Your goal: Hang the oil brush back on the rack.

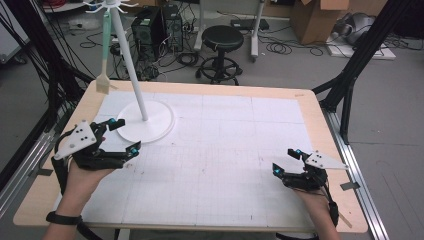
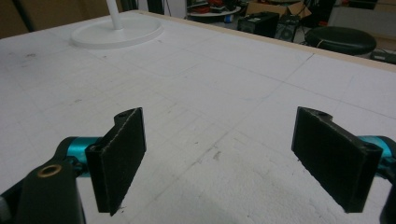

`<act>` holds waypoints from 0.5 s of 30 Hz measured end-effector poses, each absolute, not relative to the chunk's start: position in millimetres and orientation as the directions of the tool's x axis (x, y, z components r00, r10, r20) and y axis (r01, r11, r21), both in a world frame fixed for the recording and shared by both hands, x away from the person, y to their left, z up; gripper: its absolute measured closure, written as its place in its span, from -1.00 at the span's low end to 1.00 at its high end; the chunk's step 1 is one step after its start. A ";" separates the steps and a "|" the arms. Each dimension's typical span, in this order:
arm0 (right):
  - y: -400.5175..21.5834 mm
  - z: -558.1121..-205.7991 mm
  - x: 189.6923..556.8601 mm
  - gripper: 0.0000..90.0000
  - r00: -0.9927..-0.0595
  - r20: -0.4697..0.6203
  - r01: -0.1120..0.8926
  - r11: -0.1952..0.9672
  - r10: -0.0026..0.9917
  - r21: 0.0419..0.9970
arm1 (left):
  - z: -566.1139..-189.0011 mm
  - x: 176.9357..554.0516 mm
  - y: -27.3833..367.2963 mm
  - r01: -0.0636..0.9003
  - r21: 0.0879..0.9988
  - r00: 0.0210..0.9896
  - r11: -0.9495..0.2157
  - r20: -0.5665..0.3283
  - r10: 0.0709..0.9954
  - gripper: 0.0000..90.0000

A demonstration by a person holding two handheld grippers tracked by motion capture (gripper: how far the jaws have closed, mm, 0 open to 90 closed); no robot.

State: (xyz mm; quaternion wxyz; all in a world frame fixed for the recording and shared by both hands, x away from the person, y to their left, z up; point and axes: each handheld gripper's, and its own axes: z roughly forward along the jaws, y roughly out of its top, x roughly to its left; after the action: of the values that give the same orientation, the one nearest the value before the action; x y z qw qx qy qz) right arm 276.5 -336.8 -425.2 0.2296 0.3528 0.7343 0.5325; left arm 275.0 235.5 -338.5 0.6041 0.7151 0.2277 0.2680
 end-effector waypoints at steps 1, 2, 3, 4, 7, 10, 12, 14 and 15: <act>-336.8 -425.2 276.5 -0.62 -0.646 0.039 0.274 0.184 0.763 0.944 | -338.5 275.0 235.5 0.002 0.986 0.753 -0.166 0.108 0.649 -0.60; -336.9 -425.3 276.4 -0.62 -0.646 0.038 0.273 0.185 0.763 0.944 | -342.7 274.6 233.3 0.004 0.986 0.761 -0.168 0.106 0.640 -0.60; -337.4 -425.6 275.6 -0.62 -0.646 0.039 0.275 0.185 0.762 0.944 | -350.8 273.9 228.3 0.013 0.985 0.770 -0.174 0.101 0.630 -0.60; -337.4 -425.6 275.6 -0.62 -0.646 0.039 0.275 0.185 0.762 0.944 | -350.8 273.9 228.3 0.013 0.985 0.770 -0.174 0.101 0.630 -0.60; -340.1 -427.3 273.6 -0.62 -0.644 0.037 0.277 0.188 0.765 0.942 | -362.5 274.7 221.3 0.023 0.981 0.780 -0.190 0.101 0.617 -0.60; -342.0 -427.6 271.8 -0.62 -0.641 0.036 0.280 0.190 0.767 0.941 | -377.5 276.6 213.3 0.045 0.977 0.792 -0.210 0.094 0.604 -0.60; -342.8 -427.6 270.8 -0.62 -0.639 0.037 0.280 0.188 0.769 0.941 | -383.7 276.5 210.2 0.052 0.975 0.798 -0.214 0.089 0.596 -0.60; -343.1 -428.0 270.1 -0.62 -0.637 0.036 0.282 0.189 0.770 0.941 | -386.2 276.1 208.5 0.050 0.974 0.800 -0.223 0.094 0.593 -0.60; -343.0 -428.3 269.8 -0.62 -0.638 0.036 0.284 0.192 0.769 0.939 | -388.8 275.1 206.7 0.048 0.973 0.799 -0.226 0.098 0.593 -0.60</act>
State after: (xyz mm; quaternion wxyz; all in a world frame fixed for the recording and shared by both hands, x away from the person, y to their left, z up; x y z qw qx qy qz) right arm 269.8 -343.0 -428.3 0.2306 0.3575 0.7367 0.5257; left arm 275.1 206.7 -388.8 0.5840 0.7474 0.2145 0.2332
